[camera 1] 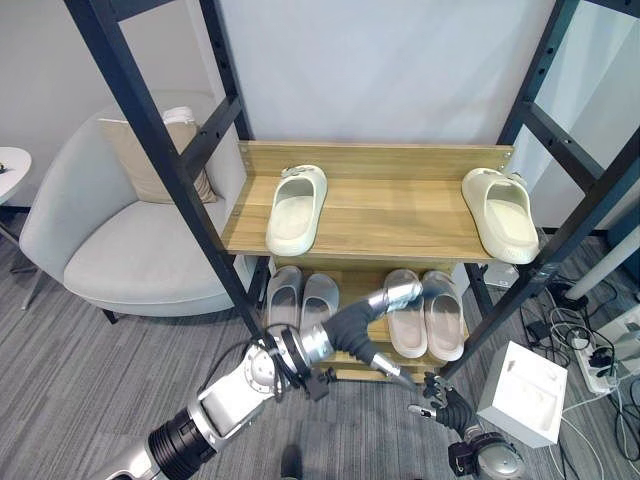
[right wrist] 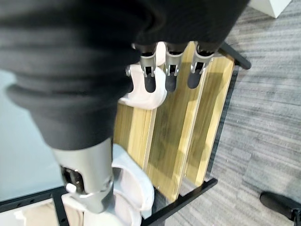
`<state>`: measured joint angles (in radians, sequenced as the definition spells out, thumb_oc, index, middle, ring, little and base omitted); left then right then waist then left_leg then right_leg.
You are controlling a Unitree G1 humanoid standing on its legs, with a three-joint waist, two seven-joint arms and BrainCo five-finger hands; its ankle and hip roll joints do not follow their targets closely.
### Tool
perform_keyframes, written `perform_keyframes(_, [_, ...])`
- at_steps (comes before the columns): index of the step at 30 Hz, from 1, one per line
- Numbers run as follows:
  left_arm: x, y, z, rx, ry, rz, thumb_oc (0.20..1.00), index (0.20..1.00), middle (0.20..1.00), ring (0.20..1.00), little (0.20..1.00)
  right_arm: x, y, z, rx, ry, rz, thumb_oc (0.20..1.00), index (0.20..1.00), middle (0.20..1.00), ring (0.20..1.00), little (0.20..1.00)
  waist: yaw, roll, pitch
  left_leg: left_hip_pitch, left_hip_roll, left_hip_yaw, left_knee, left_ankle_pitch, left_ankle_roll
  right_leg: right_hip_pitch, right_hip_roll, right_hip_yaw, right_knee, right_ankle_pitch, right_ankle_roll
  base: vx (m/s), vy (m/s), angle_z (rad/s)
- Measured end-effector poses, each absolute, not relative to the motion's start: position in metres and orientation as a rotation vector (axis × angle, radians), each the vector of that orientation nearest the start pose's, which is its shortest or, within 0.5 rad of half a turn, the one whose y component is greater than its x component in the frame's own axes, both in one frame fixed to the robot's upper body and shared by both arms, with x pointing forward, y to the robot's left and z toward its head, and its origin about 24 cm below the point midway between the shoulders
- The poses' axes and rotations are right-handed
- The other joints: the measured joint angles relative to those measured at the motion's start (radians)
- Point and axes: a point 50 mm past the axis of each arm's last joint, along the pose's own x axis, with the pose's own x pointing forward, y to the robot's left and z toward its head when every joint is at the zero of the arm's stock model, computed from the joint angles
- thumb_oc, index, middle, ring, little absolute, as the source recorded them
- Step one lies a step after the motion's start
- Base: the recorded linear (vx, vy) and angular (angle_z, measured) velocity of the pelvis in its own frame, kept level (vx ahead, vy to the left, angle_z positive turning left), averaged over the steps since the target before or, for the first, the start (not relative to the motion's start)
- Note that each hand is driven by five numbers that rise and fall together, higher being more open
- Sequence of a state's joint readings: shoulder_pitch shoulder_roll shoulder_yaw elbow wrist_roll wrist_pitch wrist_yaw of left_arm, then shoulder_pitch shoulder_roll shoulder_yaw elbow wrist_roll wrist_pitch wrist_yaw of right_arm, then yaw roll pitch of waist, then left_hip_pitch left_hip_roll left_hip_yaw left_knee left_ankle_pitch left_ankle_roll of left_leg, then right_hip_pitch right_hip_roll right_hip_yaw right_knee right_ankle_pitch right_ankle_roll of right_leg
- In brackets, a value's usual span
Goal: Arrange the slippers neatly on the shoe rack.
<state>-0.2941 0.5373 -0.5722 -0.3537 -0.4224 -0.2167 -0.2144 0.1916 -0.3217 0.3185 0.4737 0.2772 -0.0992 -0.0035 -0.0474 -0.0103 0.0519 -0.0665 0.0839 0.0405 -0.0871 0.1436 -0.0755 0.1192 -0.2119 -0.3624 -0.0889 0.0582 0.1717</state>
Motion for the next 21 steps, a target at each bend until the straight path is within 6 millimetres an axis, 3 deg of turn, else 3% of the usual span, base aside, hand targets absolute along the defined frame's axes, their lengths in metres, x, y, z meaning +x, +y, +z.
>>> perform_keyframes(1, [0.231,0.074,0.163,0.095,-0.562,-0.919,1.0,1.0,1.0,1.0,1.0,0.155,-0.186,-0.093,-0.082,0.626,0.12,1.0,1.0,1.0,1.0,1.0,0.0,0.0,0.0,0.0,0.0,-0.001,0.0,0.001,0.001,0.001,0.0,-0.001,0.0,0.001,-0.001,0.01,-0.011,0.03])
perform_keyframes(2, [0.246,0.088,0.193,0.168,-0.7,-0.764,1.0,1.0,1.0,1.0,1.0,0.158,-0.183,-0.093,-0.068,0.617,0.12,1.0,1.0,1.0,1.0,1.0,0.001,-0.001,-0.002,0.001,0.0,-0.002,0.002,0.003,-0.002,0.002,0.001,-0.002,0.0,0.005,-0.004,0.0,0.0,0.0])
perform_keyframes(3, [0.255,0.097,0.209,0.202,-0.78,-0.662,1.0,1.0,1.0,1.0,1.0,0.158,-0.181,-0.092,-0.063,0.613,0.121,1.0,1.0,1.0,1.0,1.0,0.001,-0.003,-0.007,0.001,0.0,-0.002,0.005,0.006,-0.002,0.002,0.001,-0.005,0.0,0.005,-0.003,0.0,0.0,0.0])
perform_keyframes(5, [0.264,0.104,0.226,0.279,-0.875,-0.539,1.0,1.0,1.0,1.0,1.0,0.158,-0.179,-0.093,-0.055,0.612,0.124,1.0,1.0,1.0,1.0,1.0,0.001,-0.008,-0.014,0.001,0.0,-0.002,0.006,0.006,-0.002,0.003,0.001,-0.006,0.0,0.005,-0.003,0.0,0.0,0.0])
perform_keyframes(6, [0.273,0.112,0.237,0.462,-0.954,-0.412,1.0,1.0,1.0,1.0,1.0,0.159,-0.175,-0.092,-0.056,0.606,0.141,1.0,1.0,1.0,1.0,1.0,-0.001,-0.009,-0.018,0.001,0.0,-0.002,0.006,0.007,-0.002,0.002,0.001,-0.005,0.0,0.005,-0.003,0.0,0.0,0.0])
perform_keyframes(7, [0.278,0.117,0.241,0.534,-0.976,-0.347,1.0,1.0,1.0,1.0,1.0,0.159,-0.174,-0.092,-0.055,0.603,0.147,1.0,1.0,1.0,1.0,1.0,-0.001,-0.007,-0.021,0.002,0.0,-0.001,0.006,0.008,-0.003,0.002,0.001,-0.005,0.0,0.005,-0.003,0.01,0.014,-0.03])
perform_keyframes(9, [0.281,0.122,0.241,0.637,-1.005,-0.277,1.0,1.0,1.0,1.0,1.0,0.158,-0.172,-0.092,-0.046,0.599,0.155,1.0,1.0,1.0,1.0,1.0,-0.003,-0.003,-0.023,0.003,-0.001,0.001,0.006,0.007,-0.003,0.002,0.0,-0.002,0.0,0.005,-0.003,0.02,0.02,-0.04])
perform_keyframes(13, [0.289,0.14,0.232,1.051,-1.03,-0.193,1.0,1.0,1.0,1.0,1.0,0.157,-0.174,-0.092,-0.041,0.598,0.157,1.0,1.0,1.0,1.0,1.0,-0.017,0.002,-0.026,0.004,0.0,0.006,0.001,0.006,-0.003,-0.001,-0.001,0.003,0.0,0.005,-0.004,0.01,0.012,-0.02])
perform_keyframes(21, [0.322,0.163,0.197,1.454,-0.867,-0.111,1.0,1.0,1.0,1.0,1.0,0.157,-0.176,-0.09,-0.02,0.58,0.165,1.0,1.0,1.0,1.0,1.0,-0.028,0.004,-0.026,-0.001,0.004,0.031,0.0,-0.002,-0.012,-0.023,-0.001,0.027,0.0,0.005,-0.007,0.02,0.009,-0.1])
